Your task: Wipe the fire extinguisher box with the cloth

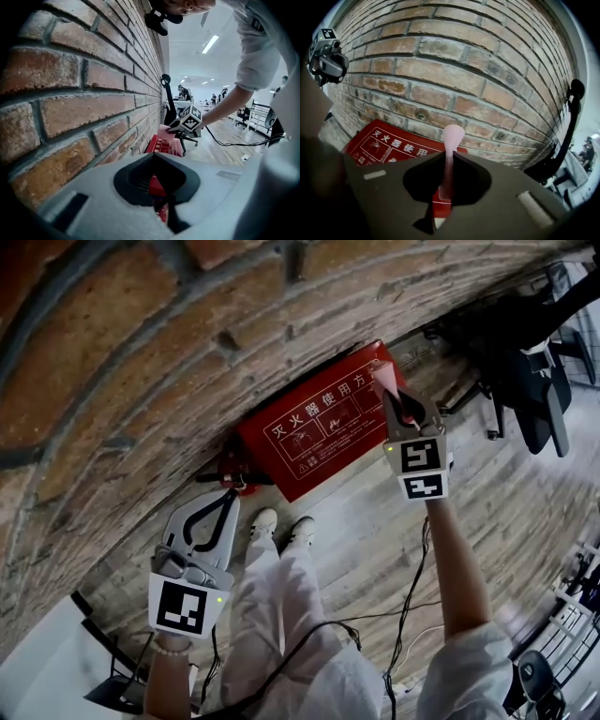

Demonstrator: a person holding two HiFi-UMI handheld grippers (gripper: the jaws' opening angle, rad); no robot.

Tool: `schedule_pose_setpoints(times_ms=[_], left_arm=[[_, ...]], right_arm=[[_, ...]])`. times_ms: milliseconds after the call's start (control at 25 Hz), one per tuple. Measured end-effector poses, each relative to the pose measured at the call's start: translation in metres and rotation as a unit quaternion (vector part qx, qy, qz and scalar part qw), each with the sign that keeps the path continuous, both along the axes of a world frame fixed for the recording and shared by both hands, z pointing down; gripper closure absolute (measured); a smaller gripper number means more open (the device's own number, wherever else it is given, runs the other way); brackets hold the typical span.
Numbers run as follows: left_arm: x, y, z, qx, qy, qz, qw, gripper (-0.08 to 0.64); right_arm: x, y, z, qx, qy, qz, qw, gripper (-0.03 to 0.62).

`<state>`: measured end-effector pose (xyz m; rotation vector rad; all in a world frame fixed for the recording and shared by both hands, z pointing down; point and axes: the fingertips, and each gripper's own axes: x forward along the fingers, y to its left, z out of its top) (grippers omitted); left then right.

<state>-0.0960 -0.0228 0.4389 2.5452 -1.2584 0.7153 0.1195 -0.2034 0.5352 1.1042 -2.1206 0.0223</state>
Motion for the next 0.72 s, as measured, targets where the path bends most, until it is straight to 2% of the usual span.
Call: schedule_pose_setpoints(times_ms=[200,360,520,720], left_arm=[[0.004,0.000,0.003,-0.004,0.001,0.002,1.0000,0.562],[0.009,-0.004,0.002,0.000,-0.001,0.011,0.9999,0.561],[0.014,-0.004,0.005,-0.002,-0.003,0.015,0.9999,0.561],[0.019,-0.005,0.005,0.000,-0.006,0.022,0.9997,0.561]], right_arm=[[0.048,-0.025,0.001,0.005,0.028,0.051,0.998,0.566],[0.072,-0.036,0.006,0.000,0.040,0.082,0.996,0.565],[0.074,-0.034,0.022,-0.017,0.055,0.085,0.995,0.565],[0.059,-0.027,0.038,-0.035,0.062,0.067,0.995,0.566]])
